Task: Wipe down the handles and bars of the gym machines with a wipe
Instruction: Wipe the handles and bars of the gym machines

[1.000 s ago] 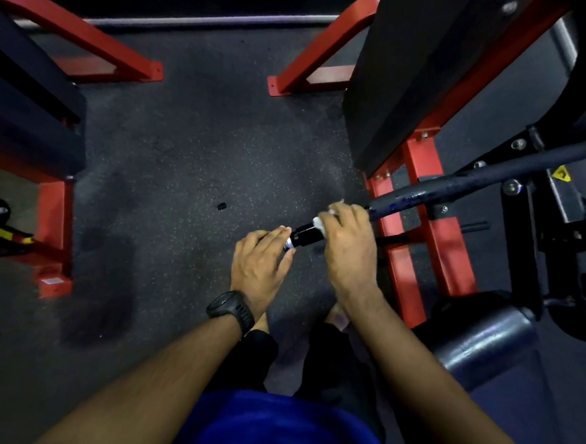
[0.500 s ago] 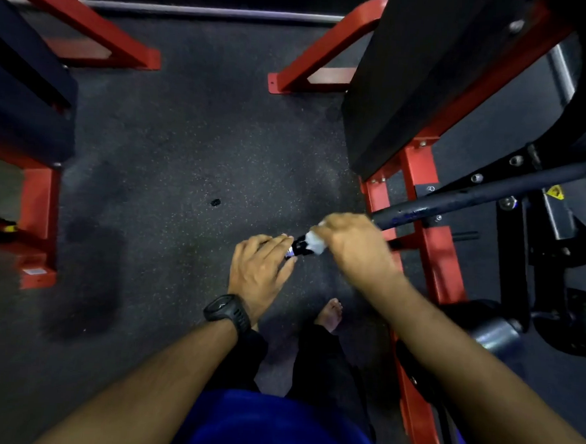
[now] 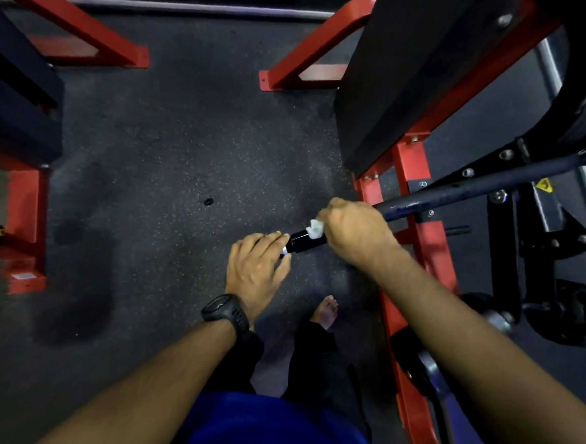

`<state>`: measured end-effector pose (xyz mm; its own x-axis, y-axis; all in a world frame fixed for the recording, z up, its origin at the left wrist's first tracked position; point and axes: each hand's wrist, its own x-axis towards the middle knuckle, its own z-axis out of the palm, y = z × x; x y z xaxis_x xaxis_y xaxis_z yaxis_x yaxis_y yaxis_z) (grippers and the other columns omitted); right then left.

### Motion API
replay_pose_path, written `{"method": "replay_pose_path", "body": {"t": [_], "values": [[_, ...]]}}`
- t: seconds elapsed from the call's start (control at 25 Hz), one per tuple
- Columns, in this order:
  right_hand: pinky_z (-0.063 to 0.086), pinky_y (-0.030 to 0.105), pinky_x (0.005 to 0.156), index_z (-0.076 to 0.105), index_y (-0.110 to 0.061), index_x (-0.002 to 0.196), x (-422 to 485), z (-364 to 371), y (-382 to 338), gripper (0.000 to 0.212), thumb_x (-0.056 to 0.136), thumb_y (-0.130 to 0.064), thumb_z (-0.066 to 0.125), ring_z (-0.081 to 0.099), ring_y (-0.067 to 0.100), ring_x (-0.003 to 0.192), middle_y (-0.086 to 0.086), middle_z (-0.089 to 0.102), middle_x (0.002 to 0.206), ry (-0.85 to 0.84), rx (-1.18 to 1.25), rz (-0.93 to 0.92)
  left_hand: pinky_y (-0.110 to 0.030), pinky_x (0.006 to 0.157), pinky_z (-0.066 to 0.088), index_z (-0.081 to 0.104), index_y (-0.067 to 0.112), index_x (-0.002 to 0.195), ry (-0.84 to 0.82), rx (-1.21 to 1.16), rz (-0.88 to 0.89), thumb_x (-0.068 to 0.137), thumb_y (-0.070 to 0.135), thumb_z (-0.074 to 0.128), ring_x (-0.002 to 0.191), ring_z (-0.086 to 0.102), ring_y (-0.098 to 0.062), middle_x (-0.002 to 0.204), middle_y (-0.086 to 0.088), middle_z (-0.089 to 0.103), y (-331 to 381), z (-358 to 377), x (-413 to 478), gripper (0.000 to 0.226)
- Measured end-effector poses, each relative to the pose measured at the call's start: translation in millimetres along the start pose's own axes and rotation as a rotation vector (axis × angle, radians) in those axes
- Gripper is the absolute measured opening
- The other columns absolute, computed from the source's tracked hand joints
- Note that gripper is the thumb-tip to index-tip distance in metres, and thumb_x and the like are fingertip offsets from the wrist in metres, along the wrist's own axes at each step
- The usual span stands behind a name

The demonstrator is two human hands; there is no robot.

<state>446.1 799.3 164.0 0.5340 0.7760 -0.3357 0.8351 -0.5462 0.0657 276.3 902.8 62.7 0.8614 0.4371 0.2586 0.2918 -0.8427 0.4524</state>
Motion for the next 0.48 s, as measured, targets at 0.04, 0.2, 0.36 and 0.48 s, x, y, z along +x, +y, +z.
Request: {"method": "replay_pose_path", "body": {"t": [0.04,0.2,0.36,0.48], "values": [[0.043,0.038,0.080,0.069,-0.016,0.100,-4.5,4.5,-3.6,0.036,0.090,-0.033,0.039,0.064,0.030,0.091,0.006,0.065,0.098,0.065,0.022,-0.018,-0.036,0.081,0.046,0.071,0.014,0.112,0.001,0.001,-0.004,0.090,0.034,0.052,0.100,0.052,-0.015,0.113,0.002,0.070,1.0,0.9,1.1,0.036],[0.042,0.038,0.079,0.072,-0.017,0.098,-19.1,26.8,-6.9,0.043,0.089,-0.046,0.041,0.062,0.025,0.088,0.002,0.067,0.091,0.281,0.063,-0.021,-0.036,0.082,0.046,0.068,0.014,0.119,-0.030,-0.019,-0.008,0.092,0.033,0.050,0.102,0.054,-0.017,0.119,0.003,0.068,2.2,-0.3,1.1,0.037],[0.045,0.037,0.081,0.072,-0.014,0.104,-23.8,44.6,19.7,0.027,0.091,-0.032,0.056,0.062,0.027,0.093,0.002,0.069,0.099,0.522,0.128,-0.081,-0.035,0.083,0.045,0.065,0.016,0.124,-0.061,-0.023,0.024,0.094,0.030,0.049,0.104,0.054,-0.017,0.121,0.005,0.067,5.2,-1.4,1.1,0.037],[0.043,0.032,0.088,0.071,-0.008,0.104,-31.6,52.0,15.5,0.019,0.088,-0.013,0.061,0.057,0.028,0.095,0.006,0.068,0.101,0.665,0.311,0.092,-0.037,0.084,0.046,0.064,0.016,0.126,-0.084,-0.039,0.015,0.095,0.030,0.046,0.106,0.054,-0.017,0.122,0.005,0.067,6.6,-0.4,2.8,0.038]]}}
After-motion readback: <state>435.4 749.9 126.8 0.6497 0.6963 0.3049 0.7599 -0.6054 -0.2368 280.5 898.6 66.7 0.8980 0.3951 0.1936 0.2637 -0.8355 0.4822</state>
